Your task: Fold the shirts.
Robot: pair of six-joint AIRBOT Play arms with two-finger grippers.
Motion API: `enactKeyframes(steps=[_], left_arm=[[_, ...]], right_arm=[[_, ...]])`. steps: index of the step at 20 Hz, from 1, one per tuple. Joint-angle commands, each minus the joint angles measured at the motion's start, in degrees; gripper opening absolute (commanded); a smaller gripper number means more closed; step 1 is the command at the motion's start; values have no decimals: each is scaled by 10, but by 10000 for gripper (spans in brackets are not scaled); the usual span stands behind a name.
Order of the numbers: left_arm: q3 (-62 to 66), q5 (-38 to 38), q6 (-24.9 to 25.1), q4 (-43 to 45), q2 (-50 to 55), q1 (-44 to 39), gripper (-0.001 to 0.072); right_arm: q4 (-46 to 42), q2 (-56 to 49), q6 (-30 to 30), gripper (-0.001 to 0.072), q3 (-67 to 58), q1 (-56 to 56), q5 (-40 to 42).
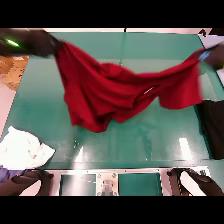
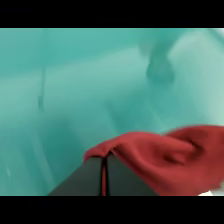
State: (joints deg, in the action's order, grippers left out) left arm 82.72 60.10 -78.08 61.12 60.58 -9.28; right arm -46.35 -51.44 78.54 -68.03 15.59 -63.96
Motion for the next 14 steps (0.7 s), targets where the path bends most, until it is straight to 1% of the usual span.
enactKeyframes(steps=[1,2,3,5,6,7,8,9,10,11,12,13,14], left_arm=[[-112,-67,43,-65,103,0,23],[-129,-81,61,-95,144,0,23],[-131,-88,67,-112,183,0,23],[-130,-119,66,-138,236,0,23],[-128,-131,65,-139,249,0,49],[-126,-132,64,-136,253,3,430],[-120,-119,48,-135,251,10,641],[-106,-82,33,-132,250,22,639],[-87,-24,26,-128,247,40,638],[-72,37,8,-124,243,59,638],[-61,100,-16,-120,237,77,638],[-62,146,-31,-115,229,89,639],[-70,187,-54,-97,218,94,638]], right_arm=[[-2,-79,-27,17,185,-33,137],[-2,-125,-28,17,209,-37,167],[-2,-170,-34,17,215,-38,179],[5,-256,-60,17,201,-35,185],[5,-288,-70,17,190,-35,184],[4,-312,-75,17,176,-35,179],[3,-328,-83,18,159,-35,170],[2,-334,-88,18,141,-31,159],[2,-335,-88,19,121,-27,150],[2,-335,-88,20,100,-23,137],[2,-335,-88,79,79,-15,123],[2,-335,-88,178,62,-10,111],[-1,-335,-88,227,47,-6,101]])
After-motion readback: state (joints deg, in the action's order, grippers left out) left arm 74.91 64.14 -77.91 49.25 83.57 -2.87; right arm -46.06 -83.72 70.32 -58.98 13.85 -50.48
